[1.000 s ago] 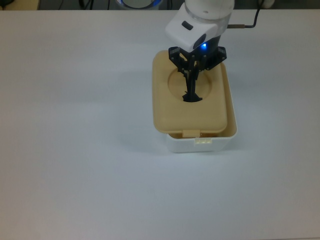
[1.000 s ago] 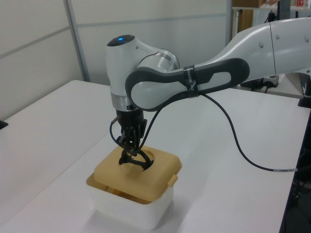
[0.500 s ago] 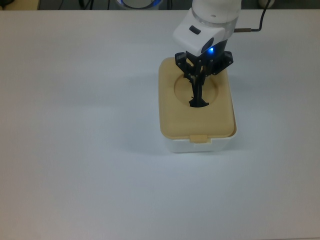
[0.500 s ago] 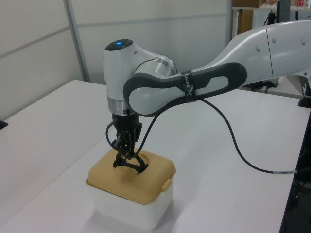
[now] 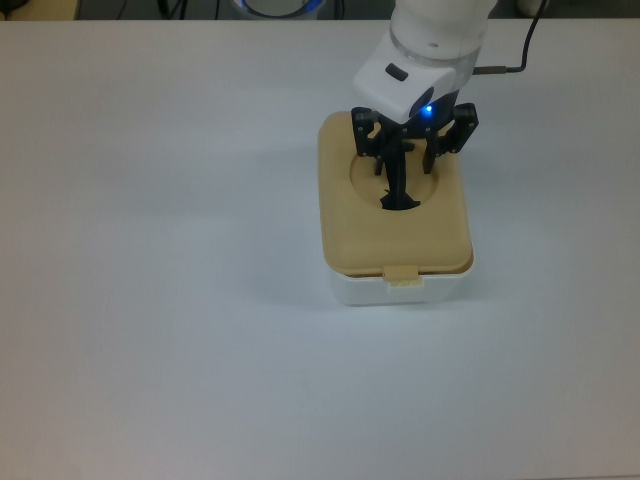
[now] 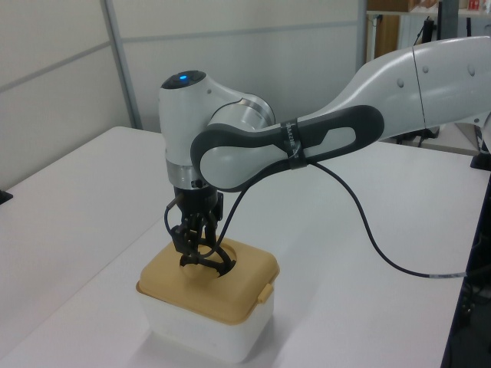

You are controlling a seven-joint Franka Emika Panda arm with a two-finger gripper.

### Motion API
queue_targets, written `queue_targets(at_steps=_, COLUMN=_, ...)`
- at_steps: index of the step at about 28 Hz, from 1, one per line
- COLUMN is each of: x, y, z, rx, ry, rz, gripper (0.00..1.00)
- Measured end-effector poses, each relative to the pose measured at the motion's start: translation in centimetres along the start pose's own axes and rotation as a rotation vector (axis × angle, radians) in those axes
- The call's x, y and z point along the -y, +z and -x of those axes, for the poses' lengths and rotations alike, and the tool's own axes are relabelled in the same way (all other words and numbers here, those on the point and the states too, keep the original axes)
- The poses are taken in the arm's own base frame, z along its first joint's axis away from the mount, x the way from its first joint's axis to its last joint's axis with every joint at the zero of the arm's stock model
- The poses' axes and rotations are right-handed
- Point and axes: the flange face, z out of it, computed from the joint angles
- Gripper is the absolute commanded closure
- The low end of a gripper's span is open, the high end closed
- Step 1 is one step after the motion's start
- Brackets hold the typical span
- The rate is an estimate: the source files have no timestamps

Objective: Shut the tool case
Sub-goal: 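Open the gripper to release the handle and raise it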

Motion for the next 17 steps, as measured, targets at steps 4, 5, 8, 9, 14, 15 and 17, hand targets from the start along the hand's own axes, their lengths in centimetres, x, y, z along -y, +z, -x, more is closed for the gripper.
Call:
queue_targets(at_steps=4, x=-0.9, y=-0.9, z=-0.3, rx=-0.016, ry=0.017, rz=-0.001, gripper=0.0)
queue_targets(at_steps=5, x=-1.2, y=-1.2, z=-0.4, rx=-0.021, ry=0.023, rz=-0.003, gripper=0.0)
queue_targets(at_steps=8, x=-2.4, y=-2.4, z=-0.4, rx=-0.037, ry=0.047, rz=-0.013, gripper=0.0)
queue_targets(at_steps=9, x=-2.9, y=-2.8, z=-0.4, rx=-0.039, ry=0.054, rz=-0.014, gripper=0.0)
queue_targets(at_steps=14, x=-5.3, y=-5.1, z=0.2, rx=-0.043, ry=0.087, rz=-0.008, gripper=0.0)
queue_targets(at_steps=15, x=-5.9, y=-5.6, z=0.4, rx=-0.044, ry=0.089, rz=-0.006, gripper=0.0)
queue_targets(at_steps=17, x=-7.0, y=-6.7, z=0.7, rx=-0.046, ry=0.089, rz=-0.002, gripper=0.0)
